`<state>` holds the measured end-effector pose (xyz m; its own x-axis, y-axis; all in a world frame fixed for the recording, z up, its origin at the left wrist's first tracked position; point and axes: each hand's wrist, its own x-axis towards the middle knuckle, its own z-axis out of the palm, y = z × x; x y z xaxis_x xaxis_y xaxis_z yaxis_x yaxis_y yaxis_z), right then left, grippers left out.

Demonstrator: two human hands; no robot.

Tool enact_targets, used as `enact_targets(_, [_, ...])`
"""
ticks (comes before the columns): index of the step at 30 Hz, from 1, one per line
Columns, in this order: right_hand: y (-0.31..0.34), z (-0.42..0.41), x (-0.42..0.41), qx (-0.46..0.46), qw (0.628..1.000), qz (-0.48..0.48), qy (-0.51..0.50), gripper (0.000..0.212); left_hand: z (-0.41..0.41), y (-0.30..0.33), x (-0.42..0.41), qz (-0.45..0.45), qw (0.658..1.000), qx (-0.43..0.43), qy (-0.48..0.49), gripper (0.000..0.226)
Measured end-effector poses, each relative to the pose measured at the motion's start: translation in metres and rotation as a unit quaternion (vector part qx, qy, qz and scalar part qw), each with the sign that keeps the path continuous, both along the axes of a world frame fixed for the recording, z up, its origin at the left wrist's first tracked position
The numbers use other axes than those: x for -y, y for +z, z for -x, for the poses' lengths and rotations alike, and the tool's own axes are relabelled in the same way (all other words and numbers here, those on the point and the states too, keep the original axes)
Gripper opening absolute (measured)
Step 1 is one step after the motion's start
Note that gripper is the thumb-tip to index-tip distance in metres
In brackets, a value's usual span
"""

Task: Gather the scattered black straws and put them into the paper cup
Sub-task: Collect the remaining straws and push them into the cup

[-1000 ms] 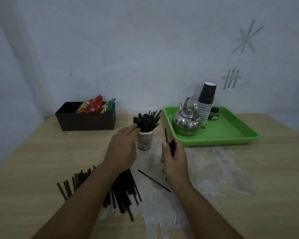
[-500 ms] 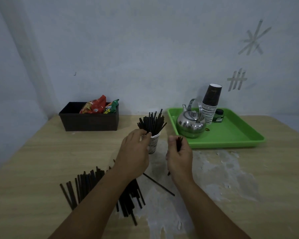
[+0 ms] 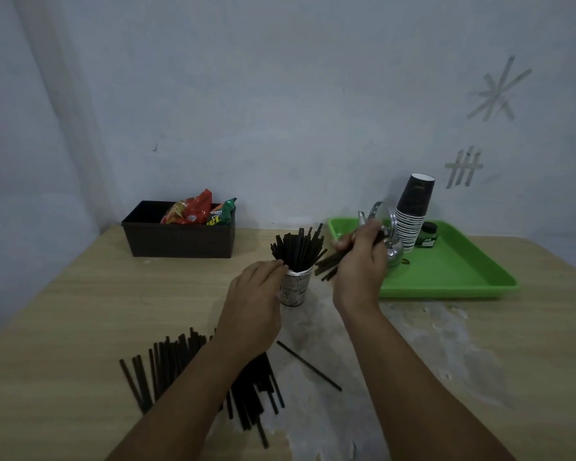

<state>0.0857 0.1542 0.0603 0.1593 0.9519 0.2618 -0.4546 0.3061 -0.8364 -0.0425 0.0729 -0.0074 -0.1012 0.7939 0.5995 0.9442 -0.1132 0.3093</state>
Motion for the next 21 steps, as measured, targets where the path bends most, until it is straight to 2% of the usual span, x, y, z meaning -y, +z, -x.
enact_targets(3, [0.012,0.015,-0.011,0.001,1.0,-0.018,-0.017,0.043,0.001,0.0,0.0,-0.001,1.0,0.015,-0.004,0.052])
enact_targets(5, [0.012,0.025,-0.016,0.036,0.999,-0.022,-0.023,0.046,0.002,-0.001,0.001,-0.002,1.0,0.021,-0.008,0.051])
enact_targets(11, [-0.015,0.042,-0.031,0.166,0.984,-0.056,0.0,0.037,0.004,-0.001,0.003,-0.003,0.999,0.037,-0.017,0.049])
enact_targets(14, [-0.04,0.042,-0.042,0.274,0.957,-0.091,0.009,0.024,0.003,-0.002,0.004,-0.007,0.998,0.049,-0.024,0.049])
enact_targets(15, [-0.047,0.041,-0.044,0.304,0.947,-0.1,0.02,0.028,0.004,-0.002,0.004,-0.007,0.998,0.053,-0.027,0.048])
enact_targets(19, [-0.049,0.031,-0.038,0.315,0.944,-0.09,0.042,0.083,0.005,-0.005,0.003,-0.008,0.997,0.062,-0.033,0.049])
enact_targets(21, [-0.045,0.026,-0.035,0.309,0.946,-0.093,0.02,0.092,0.004,-0.005,0.003,-0.004,0.998,0.063,-0.031,0.05])
